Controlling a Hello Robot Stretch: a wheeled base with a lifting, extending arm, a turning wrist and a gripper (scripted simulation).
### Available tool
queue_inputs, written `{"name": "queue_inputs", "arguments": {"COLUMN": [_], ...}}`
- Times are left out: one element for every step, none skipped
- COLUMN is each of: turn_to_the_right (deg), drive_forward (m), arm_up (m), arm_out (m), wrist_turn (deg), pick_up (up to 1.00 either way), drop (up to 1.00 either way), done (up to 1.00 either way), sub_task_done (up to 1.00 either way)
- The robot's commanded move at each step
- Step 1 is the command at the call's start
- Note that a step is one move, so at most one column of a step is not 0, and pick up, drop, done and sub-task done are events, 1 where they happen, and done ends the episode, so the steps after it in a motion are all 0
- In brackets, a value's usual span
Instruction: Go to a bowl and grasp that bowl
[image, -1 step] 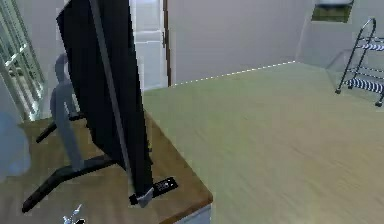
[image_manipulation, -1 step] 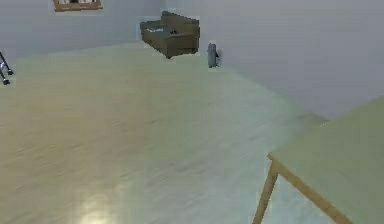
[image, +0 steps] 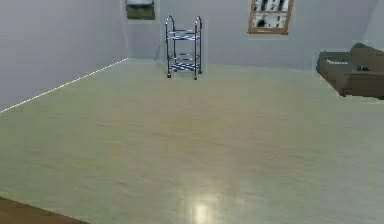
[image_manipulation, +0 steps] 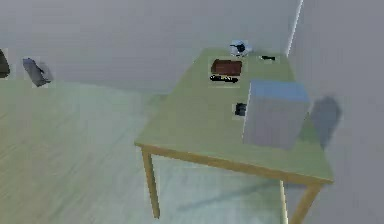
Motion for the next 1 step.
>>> {"name": "queue_inputs", "arguments": {"turn_to_the_right": [36.0], "drive_forward": [0.0], "arm_up": [0.0], "arm_out": [0.0], "wrist_turn": [0.0], "pick_up": [0.0], "drop": [0.0], "done": [0.0], "sub_task_done": [0.0]}}
